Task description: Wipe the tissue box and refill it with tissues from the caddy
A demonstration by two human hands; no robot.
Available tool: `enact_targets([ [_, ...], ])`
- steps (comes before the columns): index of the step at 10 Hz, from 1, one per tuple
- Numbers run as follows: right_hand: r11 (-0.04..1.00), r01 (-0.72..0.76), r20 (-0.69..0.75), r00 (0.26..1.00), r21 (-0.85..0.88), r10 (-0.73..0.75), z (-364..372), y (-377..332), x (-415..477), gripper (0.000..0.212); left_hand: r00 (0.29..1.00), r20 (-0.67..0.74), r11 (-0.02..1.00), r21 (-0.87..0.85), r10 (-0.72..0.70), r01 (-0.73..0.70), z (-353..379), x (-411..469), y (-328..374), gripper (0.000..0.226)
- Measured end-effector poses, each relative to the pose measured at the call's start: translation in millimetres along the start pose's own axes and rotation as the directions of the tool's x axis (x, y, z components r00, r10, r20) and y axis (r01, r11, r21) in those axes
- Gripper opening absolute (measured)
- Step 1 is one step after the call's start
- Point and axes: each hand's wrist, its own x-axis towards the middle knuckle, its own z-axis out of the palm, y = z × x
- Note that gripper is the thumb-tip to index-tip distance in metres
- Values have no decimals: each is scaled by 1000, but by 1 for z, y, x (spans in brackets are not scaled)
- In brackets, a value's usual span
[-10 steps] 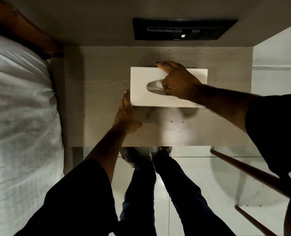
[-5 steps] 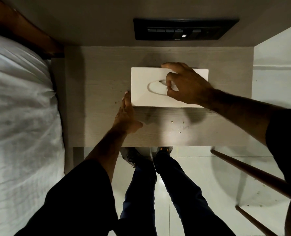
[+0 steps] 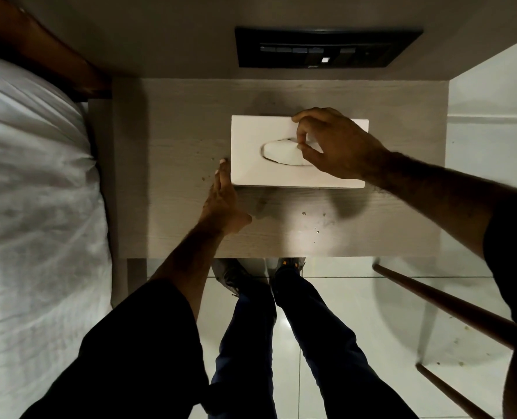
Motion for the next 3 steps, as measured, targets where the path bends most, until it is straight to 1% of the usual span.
enact_targets([
  [1, 1000, -1, -21, 1000, 13, 1, 2, 0, -3, 13, 1000, -18, 1000, 12, 12, -12, 1, -1, -1, 132],
  [2, 999, -2, -48, 999, 45, 4, 4, 2, -6, 18, 999, -39, 999, -8, 34, -35, 2, -2, -2, 130],
  [3, 995, -67, -46, 996, 79, 71, 4, 2, -10, 28, 993, -109, 999, 10, 53, -52, 4, -5, -1, 125],
])
